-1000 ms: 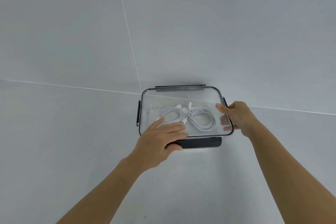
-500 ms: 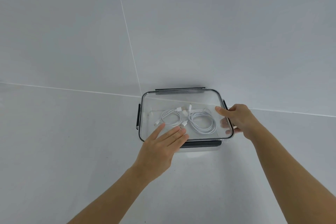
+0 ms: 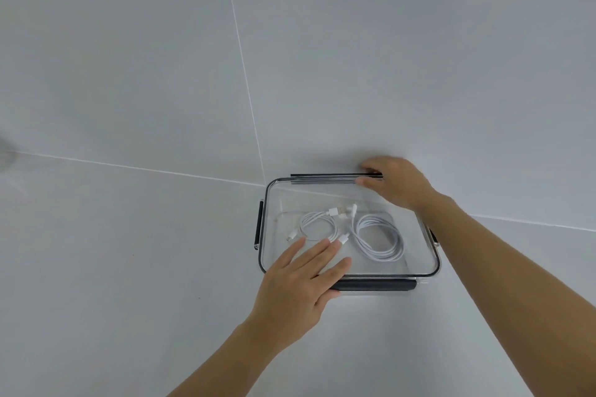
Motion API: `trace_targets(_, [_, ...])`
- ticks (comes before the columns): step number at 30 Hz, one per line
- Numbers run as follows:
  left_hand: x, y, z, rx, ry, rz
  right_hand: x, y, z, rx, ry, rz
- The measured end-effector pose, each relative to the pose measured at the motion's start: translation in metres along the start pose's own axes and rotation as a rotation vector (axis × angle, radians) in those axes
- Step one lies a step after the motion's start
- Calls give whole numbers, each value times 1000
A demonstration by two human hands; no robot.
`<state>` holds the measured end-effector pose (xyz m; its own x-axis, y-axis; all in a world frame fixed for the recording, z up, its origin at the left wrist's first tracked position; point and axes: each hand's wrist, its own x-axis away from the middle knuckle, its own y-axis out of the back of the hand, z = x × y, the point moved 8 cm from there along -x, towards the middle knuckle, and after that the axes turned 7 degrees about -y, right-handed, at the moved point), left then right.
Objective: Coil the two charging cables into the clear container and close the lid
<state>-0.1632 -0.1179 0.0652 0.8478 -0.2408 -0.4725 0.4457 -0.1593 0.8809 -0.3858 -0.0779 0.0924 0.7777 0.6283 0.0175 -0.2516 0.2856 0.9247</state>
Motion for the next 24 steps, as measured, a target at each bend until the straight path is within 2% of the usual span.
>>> trace_targets(2, [0, 0, 0, -6, -2, -13, -12, -16, 9, -95, -28, 186])
trace_targets(4, [0, 0, 0, -9, -3, -24, -20, -28, 15, -115, -33, 295])
trace_targets(11, [1, -1, -2, -67, -29, -74, -27, -34, 9, -171, -91, 343])
trace_targets(15, [2, 1, -1, -53, -42, -81, -25, -31, 9, -182, -88, 332])
trace_targets(19, [0, 1, 2, -36, -16, 10, -17, -26, 10, -113, -82, 312])
trace_targets(24, [-5, 13, 4, 50, -24, 87, -4, 14, 4, -264, -80, 104])
